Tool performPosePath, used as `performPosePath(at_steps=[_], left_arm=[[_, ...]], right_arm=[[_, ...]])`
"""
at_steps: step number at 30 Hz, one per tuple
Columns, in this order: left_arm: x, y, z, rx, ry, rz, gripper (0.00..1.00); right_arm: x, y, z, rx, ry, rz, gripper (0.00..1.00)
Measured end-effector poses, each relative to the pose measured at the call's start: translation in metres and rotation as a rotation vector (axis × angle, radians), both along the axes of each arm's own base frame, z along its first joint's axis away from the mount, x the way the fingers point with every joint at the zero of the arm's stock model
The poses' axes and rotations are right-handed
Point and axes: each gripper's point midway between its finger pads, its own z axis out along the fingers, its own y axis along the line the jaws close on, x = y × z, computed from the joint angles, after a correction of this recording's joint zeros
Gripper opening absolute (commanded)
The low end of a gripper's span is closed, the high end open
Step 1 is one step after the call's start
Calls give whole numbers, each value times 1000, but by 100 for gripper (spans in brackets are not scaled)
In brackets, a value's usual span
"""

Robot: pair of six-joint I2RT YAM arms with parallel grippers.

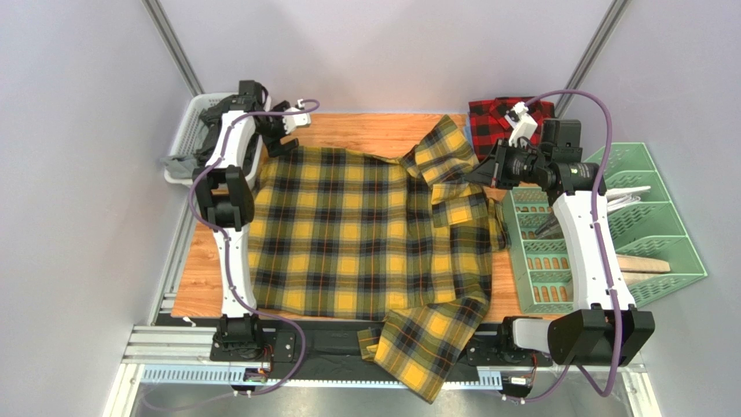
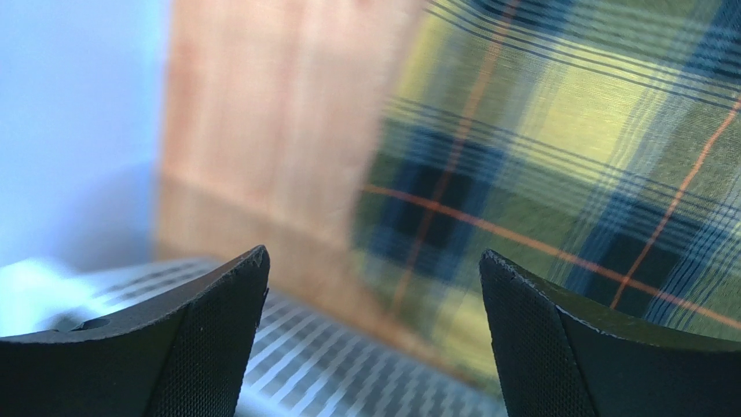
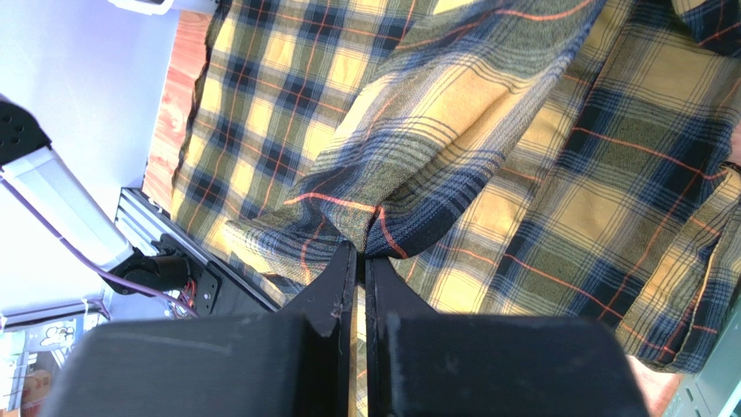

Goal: Fold and stack the long sleeve shirts
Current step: Fold the shirt

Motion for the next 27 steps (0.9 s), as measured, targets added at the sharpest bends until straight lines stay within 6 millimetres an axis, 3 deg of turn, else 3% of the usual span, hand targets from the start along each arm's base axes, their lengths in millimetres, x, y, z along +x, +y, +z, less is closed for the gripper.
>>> performPosePath(at_steps=[3,6,20,23,24,27], left_arm=[[-8,-1,-32,5,64,-22,84],[-9,-3,-46,3,84,-38,77],[15,-12,-56,3,8,-101,67],[16,-15,-64,12,6,-124,56],[17,-16,-67,16,4,-134,46],[19,-19,-68,23,-7,-155,27]], right_arm=[[-1,-1,-2,-5,7,-2,0],[-3,-1,-3,-8,17,-2,0],[-10,0,-6,0,57,5,0],[-11,2,-5,8,58,12,0],[-11,3,-5,10,59,13,0],[-12,5,-4,16,61,22,0]])
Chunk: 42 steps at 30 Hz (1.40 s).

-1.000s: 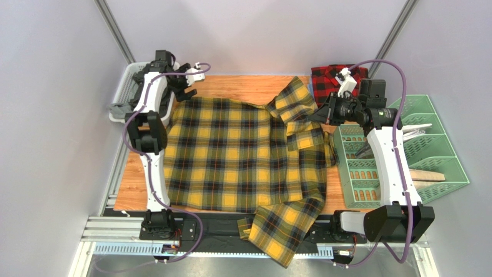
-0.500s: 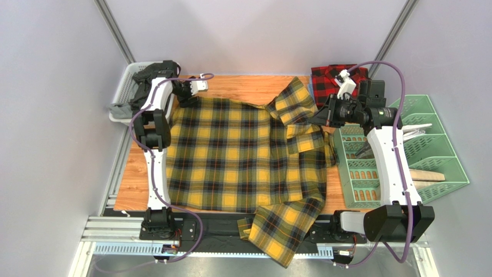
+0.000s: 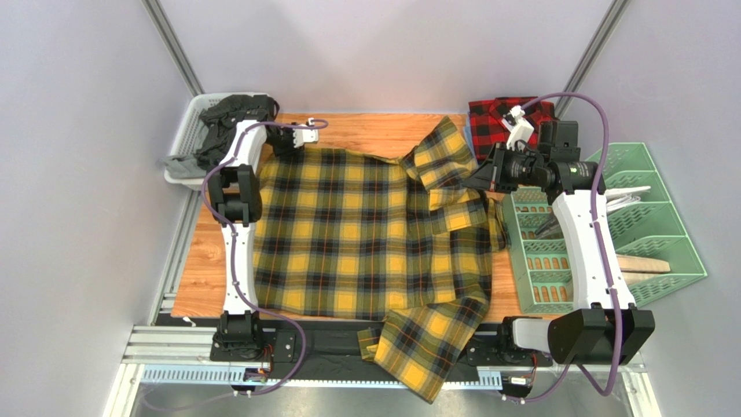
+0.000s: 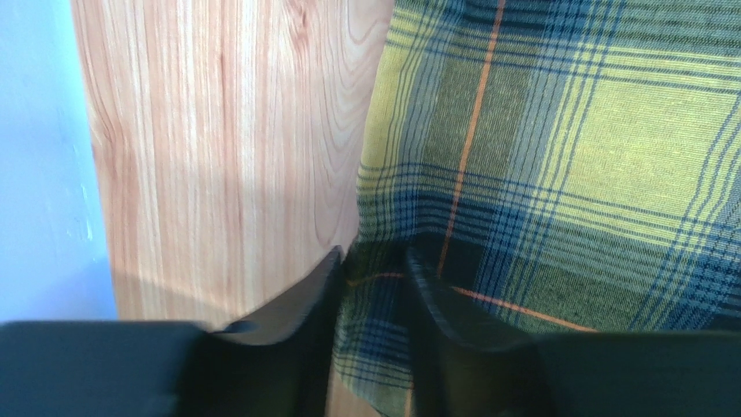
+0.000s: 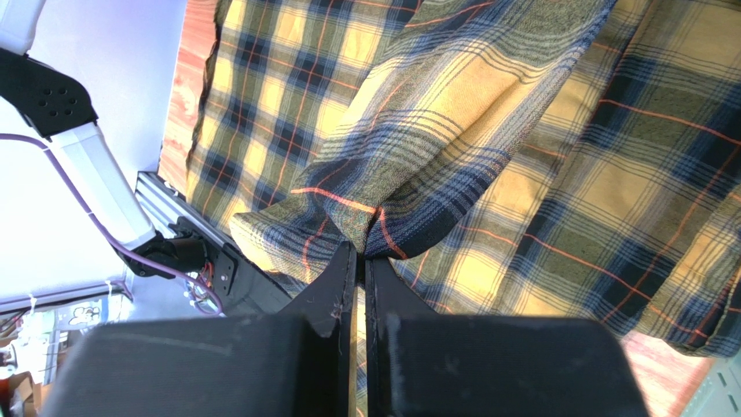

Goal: Fold and stack the long sleeve shirts
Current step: Fold the shirt

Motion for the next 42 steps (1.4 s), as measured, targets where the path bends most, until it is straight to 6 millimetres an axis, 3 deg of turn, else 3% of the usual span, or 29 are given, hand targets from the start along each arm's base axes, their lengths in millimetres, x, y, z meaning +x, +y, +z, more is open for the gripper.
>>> performPosePath(at_steps=[2,3,4,14,22,29,37,42], left_arm=[[1,-3,1,3,-10,-18,16],[1,-4,1,2,-11,-20,4],[1,-4,1,2,-13,-24,1],[-10,-6,7,4,-6,-47,0],[-33,-6,56,4,-44,-45,0],[-73,-5,94,18,-61,-43,0],[-142,-4,98,32,-11,-62,0],[-175,-3,94,41,15,-66,0]], right_arm=[[0,1,0,3,2,2,0],[-1,2,0,3,2,3,0],[-1,2,0,4,3,3,0],[-2,3,15,30,-5,-25,0],[-25,5,42,65,-61,-56,0],[-57,5,56,69,-102,-62,0],[-106,5,68,60,-162,-47,0],[-142,6,64,53,-187,-29,0]])
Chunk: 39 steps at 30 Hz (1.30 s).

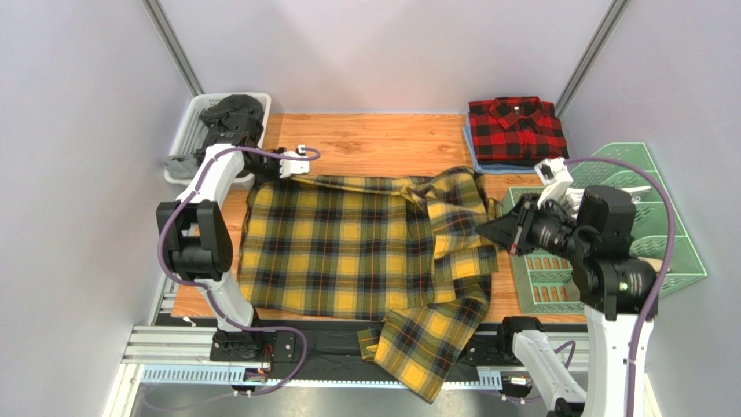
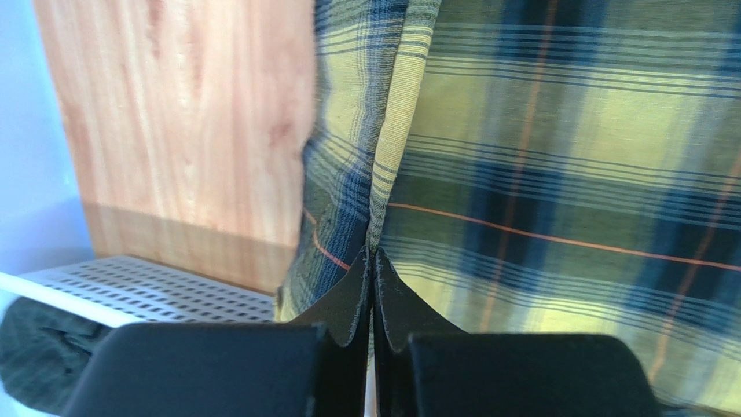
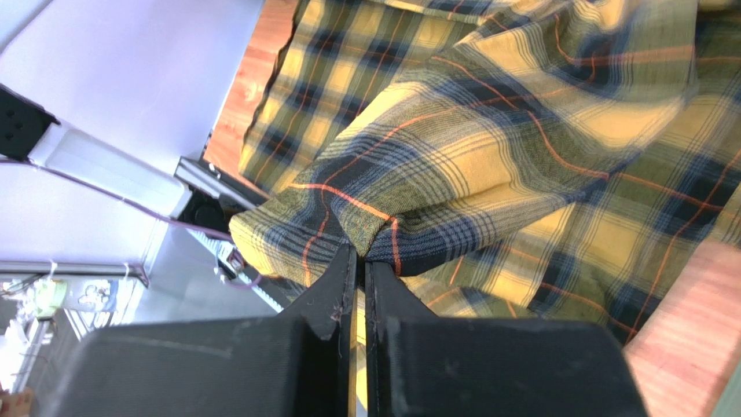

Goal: Fold and stack the long sleeve shirts
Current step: Fold the shirt

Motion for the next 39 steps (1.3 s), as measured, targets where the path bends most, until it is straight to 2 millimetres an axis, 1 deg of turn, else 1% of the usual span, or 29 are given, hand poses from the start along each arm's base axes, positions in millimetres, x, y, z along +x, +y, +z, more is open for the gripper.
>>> performPosePath(at_steps=[3,7,10,13,15,19,20,22,23,25,26,27,28,29,30,31,32,33,34,36,37,39], left_arm=[[-21,0,-8,4,25,-2,0],[-49,1,-26,10,79,0,0],[-66,3,-45,24,122,4,0],[-79,6,-65,42,169,11,0],[-83,8,-75,56,192,18,0],[-77,13,-92,77,211,38,0],[-77,13,-96,79,218,41,9],[-75,14,-103,83,229,49,20],[-75,15,-105,83,236,57,28],[-76,15,-105,79,245,69,32],[-76,14,-103,72,247,79,37],[-76,13,-101,63,245,85,45],[-76,11,-95,45,241,96,47],[-77,9,-88,30,231,103,59],[-77,6,-77,5,216,113,63],[-76,3,-62,-26,190,126,81],[-75,0,-46,-58,157,137,83],[-73,-4,-25,-98,116,152,99],[-73,-8,-5,-135,76,159,99],[-76,-20,44,-231,-7,160,99],[-81,-28,69,-285,-44,153,99],[-92,-42,106,-386,-78,147,99]], right_arm=[[-23,1,-15,-2,10,6,0],[-39,1,-33,0,45,11,0],[-45,2,-46,2,75,12,0],[-46,2,-58,7,106,10,0],[-46,3,-68,16,142,10,0],[-46,5,-86,36,208,18,0],[-47,6,-90,40,223,20,0],[-46,7,-94,51,239,23,0],[-46,8,-94,58,241,26,0],[-42,10,-93,75,237,29,0],[-41,11,-93,83,237,31,0],[-38,12,-92,95,237,32,0],[-34,13,-92,107,236,33,0],[-29,15,-92,122,237,35,0],[-24,16,-93,133,240,33,0],[-18,18,-95,141,245,37,0],[-14,21,-97,146,253,48,0],[-10,23,-98,149,257,61,0],[-5,28,-100,152,268,80,0],[3,39,-102,156,283,116,0],[9,46,-103,153,287,135,0],[17,59,-105,151,291,167,0]])
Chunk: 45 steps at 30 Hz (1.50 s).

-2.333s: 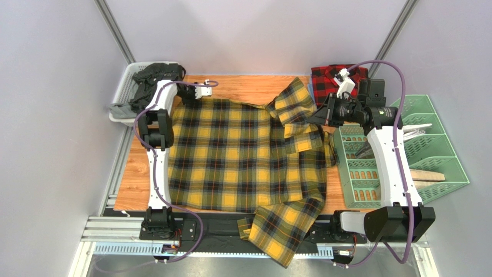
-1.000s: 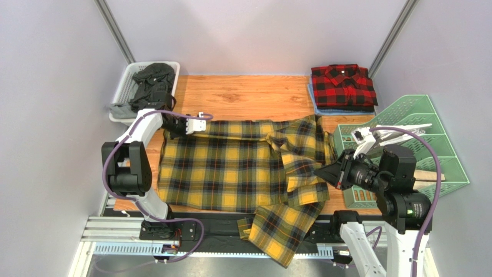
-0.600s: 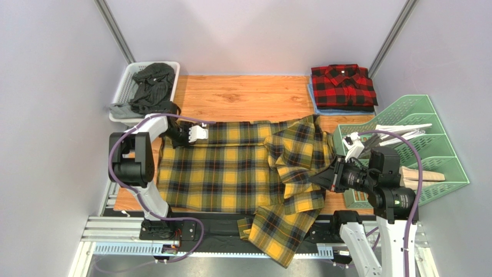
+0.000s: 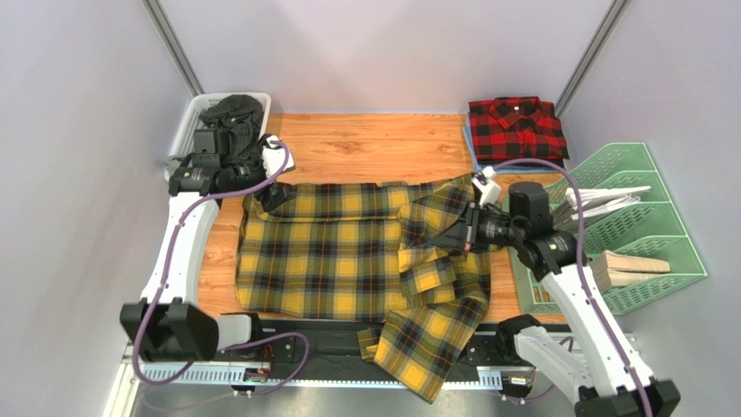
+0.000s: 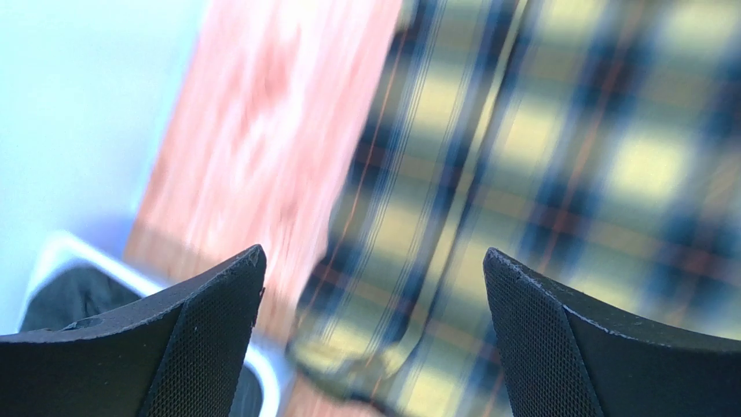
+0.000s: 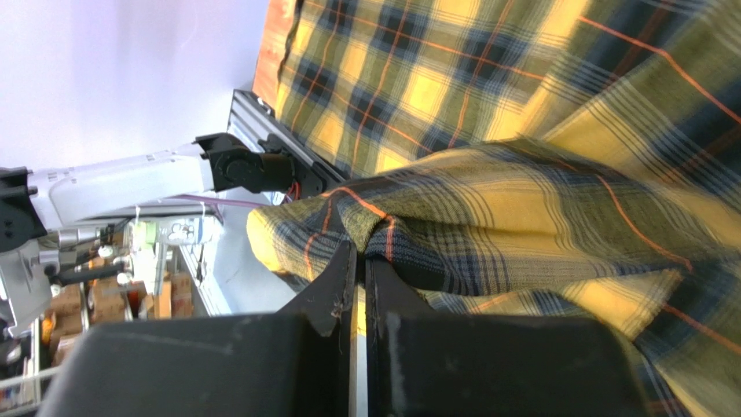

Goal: Fold and stack the long sleeve shirts
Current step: Fold the shirt

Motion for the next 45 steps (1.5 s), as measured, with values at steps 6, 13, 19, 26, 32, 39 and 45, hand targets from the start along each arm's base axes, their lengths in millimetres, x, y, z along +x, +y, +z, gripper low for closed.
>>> performPosePath(at_steps=[6,13,19,26,32,39,45], left_arm=[[-75,-75,65,-227,-12,-171,99],[-182,-138,72,-352,-34,-401,99],[-174,-185,61,-351,38,-387,99],[-151,-215,22,-289,133,-297,90],[-151,-225,-1,-245,204,-294,54],[-158,-222,-6,-212,230,-324,0],[-204,-200,10,-194,191,-543,0]], right_arm=[[28,35,-7,11,11,23,0],[51,62,-12,17,16,21,0],[51,76,2,29,-39,54,0],[37,83,14,33,-106,102,0],[29,83,33,46,-200,126,0],[25,77,41,10,-261,153,36],[37,27,51,-126,-359,111,79]])
